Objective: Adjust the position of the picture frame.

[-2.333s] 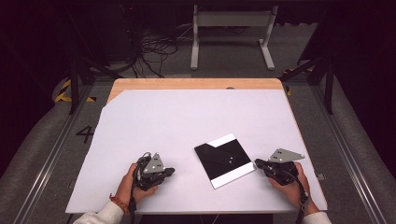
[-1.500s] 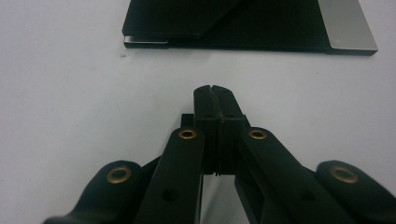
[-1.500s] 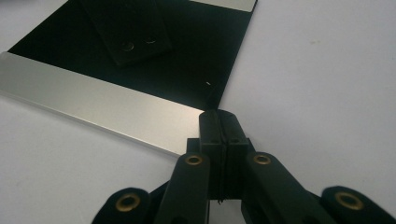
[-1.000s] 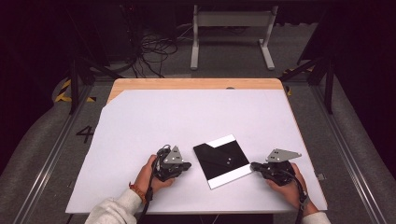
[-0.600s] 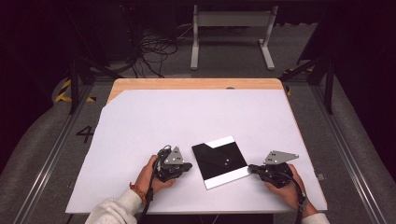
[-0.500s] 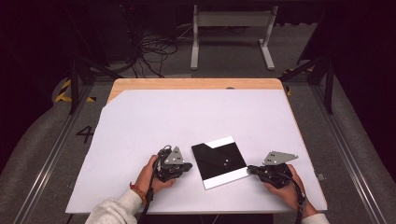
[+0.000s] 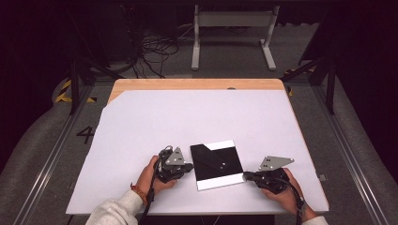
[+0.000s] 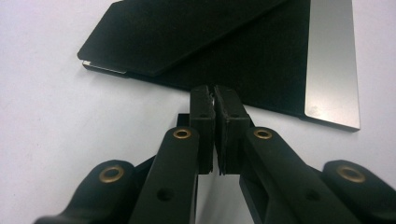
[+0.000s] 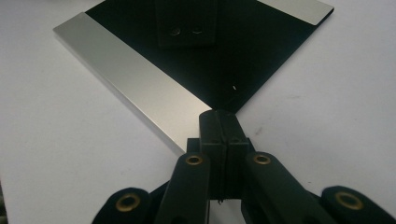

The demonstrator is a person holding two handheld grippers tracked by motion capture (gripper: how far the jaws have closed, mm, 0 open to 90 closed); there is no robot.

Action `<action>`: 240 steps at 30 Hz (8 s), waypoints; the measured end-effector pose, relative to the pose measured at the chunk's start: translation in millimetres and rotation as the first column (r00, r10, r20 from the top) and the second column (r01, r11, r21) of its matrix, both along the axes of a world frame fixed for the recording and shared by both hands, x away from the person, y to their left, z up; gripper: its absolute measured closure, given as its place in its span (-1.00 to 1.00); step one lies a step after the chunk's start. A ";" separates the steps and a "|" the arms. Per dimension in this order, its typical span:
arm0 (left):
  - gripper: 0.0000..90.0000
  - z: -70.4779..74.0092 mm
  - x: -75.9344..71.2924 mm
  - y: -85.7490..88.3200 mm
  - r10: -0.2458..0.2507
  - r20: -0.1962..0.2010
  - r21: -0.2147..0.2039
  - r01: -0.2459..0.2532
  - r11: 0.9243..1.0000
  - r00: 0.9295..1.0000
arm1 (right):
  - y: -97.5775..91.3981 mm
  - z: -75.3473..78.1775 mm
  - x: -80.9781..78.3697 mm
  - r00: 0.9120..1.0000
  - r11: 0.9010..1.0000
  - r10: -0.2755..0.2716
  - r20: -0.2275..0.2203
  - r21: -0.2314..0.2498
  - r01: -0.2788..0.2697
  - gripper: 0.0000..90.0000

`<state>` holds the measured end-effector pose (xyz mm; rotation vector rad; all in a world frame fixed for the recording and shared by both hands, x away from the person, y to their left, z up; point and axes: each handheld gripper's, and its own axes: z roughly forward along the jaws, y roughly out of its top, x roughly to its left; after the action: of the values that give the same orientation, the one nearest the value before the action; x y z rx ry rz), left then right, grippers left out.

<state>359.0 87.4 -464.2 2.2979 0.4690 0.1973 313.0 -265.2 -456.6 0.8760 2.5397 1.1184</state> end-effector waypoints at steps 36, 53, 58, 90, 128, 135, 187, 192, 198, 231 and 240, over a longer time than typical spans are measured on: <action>0.98 4.1 27.4 -17.5 0.043 0.014 0.004 -0.043 0.999 0.999 | 1.8 -0.8 -0.5 1.000 1.000 0.023 -0.007 0.010 -0.023 1.00; 0.95 10.4 25.3 -37.4 0.001 0.031 -0.024 0.000 1.000 1.000 | 7.4 -1.1 -4.8 0.999 1.000 0.005 0.033 -0.015 -0.005 1.00; 0.95 15.0 20.4 -23.5 0.008 0.034 -0.021 -0.007 1.000 0.999 | 8.2 -0.7 -5.2 0.999 1.000 0.001 0.033 -0.018 -0.001 1.00; 0.93 2.0 -42.3 -13.6 -0.107 0.001 0.035 0.107 0.994 0.994 | 11.8 -1.3 -0.9 0.999 0.999 -0.032 0.007 0.008 0.032 1.00; 0.99 1.5 -33.2 -1.0 -0.038 0.022 0.042 0.037 0.998 0.999 | 9.3 24.8 72.4 0.981 0.991 -0.132 0.138 -0.013 0.135 1.00; 0.99 0.6 -34.3 -1.2 -0.024 0.025 0.034 0.023 0.999 0.999 | 14.9 16.0 94.8 0.985 0.991 -0.125 0.117 -0.033 0.130 1.00; 1.00 1.4 -11.1 -9.6 0.006 0.038 0.031 -0.007 1.000 0.999 | 15.7 3.9 121.5 0.984 0.984 -0.150 0.091 -0.083 0.158 1.00; 1.00 1.2 -7.0 -10.0 0.008 0.042 0.026 -0.009 1.000 0.999 | 13.7 4.9 120.4 0.986 0.984 -0.138 0.093 -0.102 0.147 1.00; 1.00 2.2 1.1 -10.1 0.015 0.042 0.018 -0.016 1.000 0.999 | 7.0 4.8 116.7 0.989 0.987 -0.127 0.080 -0.091 0.135 1.00; 0.91 3.8 21.9 -1.0 0.008 0.011 0.043 -0.008 0.999 1.000 | -7.8 3.1 72.6 0.991 0.991 -0.130 0.022 -0.042 0.131 1.00; 0.97 3.9 26.6 -6.4 0.029 0.048 0.057 -0.031 0.998 0.998 | -11.1 4.6 63.8 0.995 0.994 -0.096 0.003 -0.049 0.096 1.00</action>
<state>385.6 81.1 -460.2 2.3385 0.4794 0.2828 376.8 -276.4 -452.0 0.9734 2.4849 1.0235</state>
